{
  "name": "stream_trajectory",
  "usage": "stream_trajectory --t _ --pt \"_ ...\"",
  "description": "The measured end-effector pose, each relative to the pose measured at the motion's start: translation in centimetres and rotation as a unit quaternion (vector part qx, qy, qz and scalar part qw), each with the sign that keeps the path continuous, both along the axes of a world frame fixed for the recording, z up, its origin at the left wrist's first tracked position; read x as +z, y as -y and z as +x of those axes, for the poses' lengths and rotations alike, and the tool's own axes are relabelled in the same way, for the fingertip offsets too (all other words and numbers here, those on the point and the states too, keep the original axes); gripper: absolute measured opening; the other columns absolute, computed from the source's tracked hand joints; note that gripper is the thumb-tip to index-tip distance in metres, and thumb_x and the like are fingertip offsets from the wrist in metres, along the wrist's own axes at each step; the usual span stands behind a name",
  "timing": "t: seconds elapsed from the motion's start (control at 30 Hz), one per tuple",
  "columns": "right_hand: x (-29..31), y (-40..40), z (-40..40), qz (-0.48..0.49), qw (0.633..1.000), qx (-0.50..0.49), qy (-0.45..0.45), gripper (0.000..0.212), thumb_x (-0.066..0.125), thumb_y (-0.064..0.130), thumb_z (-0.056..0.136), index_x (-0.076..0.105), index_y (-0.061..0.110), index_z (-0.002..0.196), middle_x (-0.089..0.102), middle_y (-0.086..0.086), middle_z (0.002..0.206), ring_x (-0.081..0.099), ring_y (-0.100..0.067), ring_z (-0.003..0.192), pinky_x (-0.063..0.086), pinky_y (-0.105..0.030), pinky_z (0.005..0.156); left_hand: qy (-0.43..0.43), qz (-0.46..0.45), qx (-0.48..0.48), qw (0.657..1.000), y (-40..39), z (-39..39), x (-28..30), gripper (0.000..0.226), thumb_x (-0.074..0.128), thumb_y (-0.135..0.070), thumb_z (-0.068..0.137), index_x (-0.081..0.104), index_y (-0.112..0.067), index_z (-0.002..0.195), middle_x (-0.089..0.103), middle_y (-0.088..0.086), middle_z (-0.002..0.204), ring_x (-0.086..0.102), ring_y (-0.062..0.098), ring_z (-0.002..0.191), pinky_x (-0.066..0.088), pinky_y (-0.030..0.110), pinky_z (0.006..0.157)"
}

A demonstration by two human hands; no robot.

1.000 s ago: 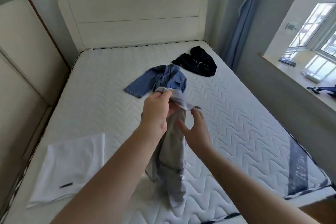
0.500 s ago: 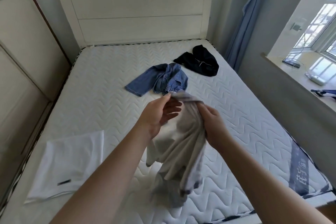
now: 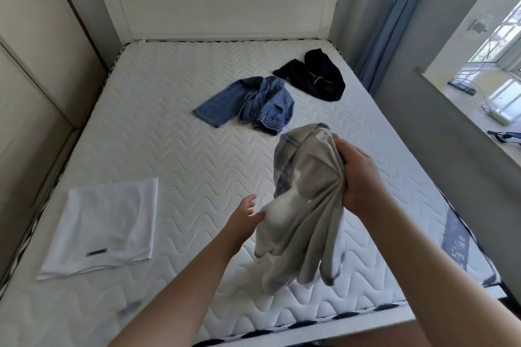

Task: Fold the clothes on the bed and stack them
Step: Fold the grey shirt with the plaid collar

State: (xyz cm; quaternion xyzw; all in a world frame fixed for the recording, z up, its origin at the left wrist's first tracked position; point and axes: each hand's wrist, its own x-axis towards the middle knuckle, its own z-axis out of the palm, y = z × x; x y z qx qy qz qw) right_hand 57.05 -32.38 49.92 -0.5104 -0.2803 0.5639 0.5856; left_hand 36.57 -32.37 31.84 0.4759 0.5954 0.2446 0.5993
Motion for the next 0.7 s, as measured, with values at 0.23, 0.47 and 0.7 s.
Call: stream_trajectory --t 0.23,0.47,0.7 --pt "1.6 0.1 2.6 0.034 0.999 0.023 -0.028 0.02 0.063 0.023 0.091 0.078 0.01 0.09 0.074 -0.009 0.096 0.07 -0.02 0.091 0.057 -0.034 0.08 -0.038 -0.045 -0.121 0.991 0.9 -0.4 -2.7 0.064 0.071 -0.054 0.075 0.058 -0.022 0.129 0.066 -0.002 0.119 0.062 0.014 0.107 0.051 0.04 0.097" --pt "0.3 -0.4 6.4 0.053 0.98 0.007 0.191 0.031 0.049 0.032 0.102 0.074 0.016 0.093 0.072 -0.005 0.096 0.067 -0.017 0.09 0.055 -0.032 0.081 0.006 -0.018 -0.035 0.999 -0.2 -1.9 -2.4 0.022 0.058 -0.042 0.093 0.062 -0.025 0.106 0.066 0.003 0.11 0.062 0.02 0.105 0.051 0.044 0.095" --pt "-1.7 -1.0 10.2 0.023 0.883 -0.007 0.47 0.028 0.049 0.035 0.101 0.067 0.027 0.082 0.067 0.006 0.077 0.058 -0.008 0.072 0.045 -0.026 0.069 -0.044 0.159 0.037 0.986 -3.0 -7.3 2.4 0.026 0.065 -0.049 0.078 0.057 -0.026 0.084 0.065 -0.003 0.08 0.061 0.011 0.075 0.048 0.033 0.073"
